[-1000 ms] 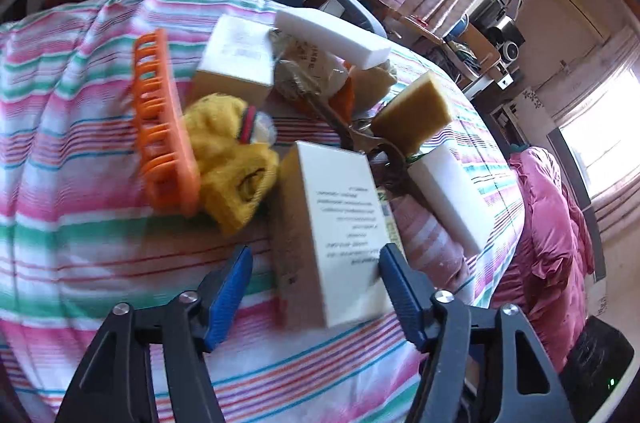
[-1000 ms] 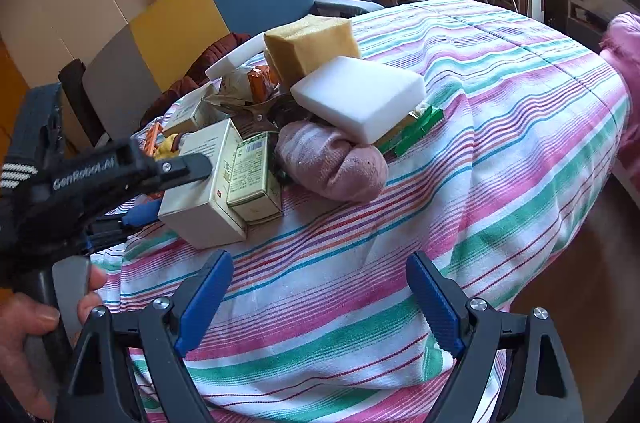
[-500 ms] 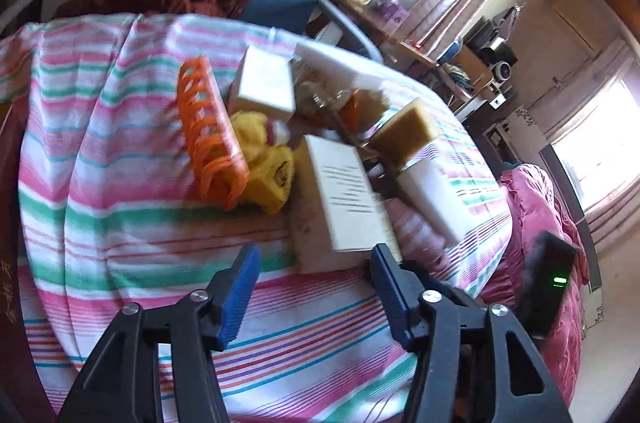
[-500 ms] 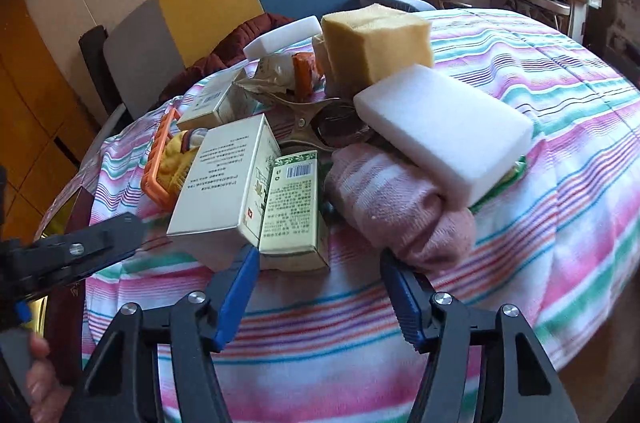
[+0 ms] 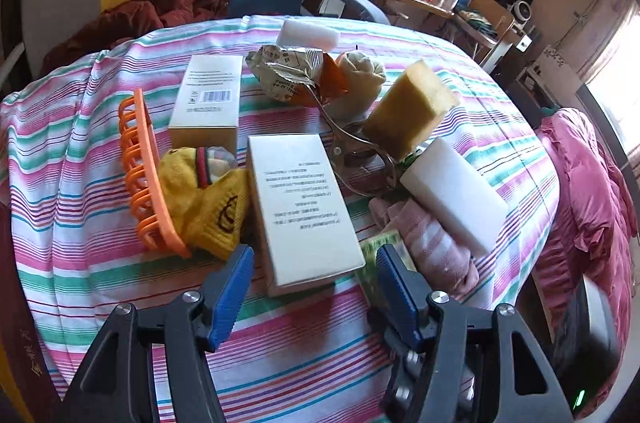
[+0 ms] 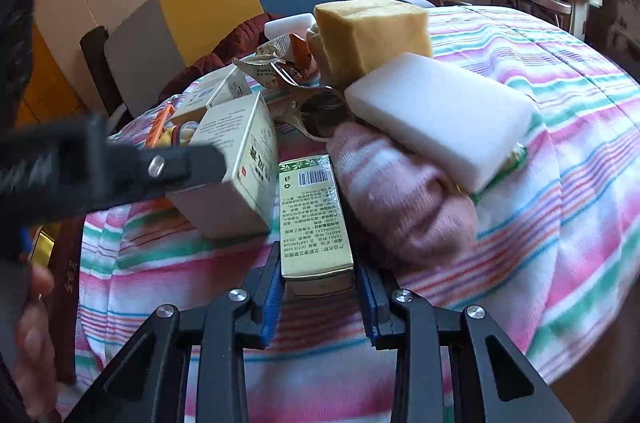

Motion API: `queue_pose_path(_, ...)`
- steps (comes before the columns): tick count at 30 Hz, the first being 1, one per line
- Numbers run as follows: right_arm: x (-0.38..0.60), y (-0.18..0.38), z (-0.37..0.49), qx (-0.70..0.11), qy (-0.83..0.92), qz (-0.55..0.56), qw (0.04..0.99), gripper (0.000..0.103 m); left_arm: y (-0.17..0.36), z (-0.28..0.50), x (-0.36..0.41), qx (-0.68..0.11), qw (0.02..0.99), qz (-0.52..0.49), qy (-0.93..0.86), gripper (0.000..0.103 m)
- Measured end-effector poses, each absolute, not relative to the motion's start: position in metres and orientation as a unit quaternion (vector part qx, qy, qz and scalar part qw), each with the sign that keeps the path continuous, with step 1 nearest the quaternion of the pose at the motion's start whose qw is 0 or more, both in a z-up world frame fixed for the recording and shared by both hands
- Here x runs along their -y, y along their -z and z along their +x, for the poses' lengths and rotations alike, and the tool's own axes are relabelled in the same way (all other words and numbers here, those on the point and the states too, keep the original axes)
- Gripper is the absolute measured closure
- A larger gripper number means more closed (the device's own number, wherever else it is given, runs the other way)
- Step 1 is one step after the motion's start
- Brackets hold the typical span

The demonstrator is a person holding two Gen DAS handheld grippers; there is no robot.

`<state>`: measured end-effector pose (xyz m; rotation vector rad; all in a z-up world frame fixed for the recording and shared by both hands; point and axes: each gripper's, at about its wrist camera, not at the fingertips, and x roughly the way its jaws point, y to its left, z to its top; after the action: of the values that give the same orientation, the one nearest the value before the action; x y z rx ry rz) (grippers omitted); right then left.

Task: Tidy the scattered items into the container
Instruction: 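Grasp the white box with the left tool while the right tool grasps the green-labelled box, then carry the white box and green box over the gold tray with both tools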

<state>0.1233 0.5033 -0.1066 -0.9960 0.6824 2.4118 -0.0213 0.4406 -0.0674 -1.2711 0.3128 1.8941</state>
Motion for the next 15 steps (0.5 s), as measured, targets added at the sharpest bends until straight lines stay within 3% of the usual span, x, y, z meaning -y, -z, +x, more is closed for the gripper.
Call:
queue_pose_path(4,-0.493,0.108,0.124,-0.223,-0.879,-0.356,0.227,0.07,0.08,-0.021,-0.453,-0.176,0.363,-0.496,-0.769,0.039)
queue_pose_path(6,-0.491,0.109,0.123,-0.216,-0.88,-0.355,0.23,0.07,0.089,-0.026,-0.453,-0.173,0.361,-0.502,-0.766,0.051)
queue_pose_path(15,-0.491,0.107,0.124,-0.23,-0.874,-0.358,0.235,0.07,0.092,-0.016,-0.411,-0.165,0.392,-0.495,-0.758,0.052)
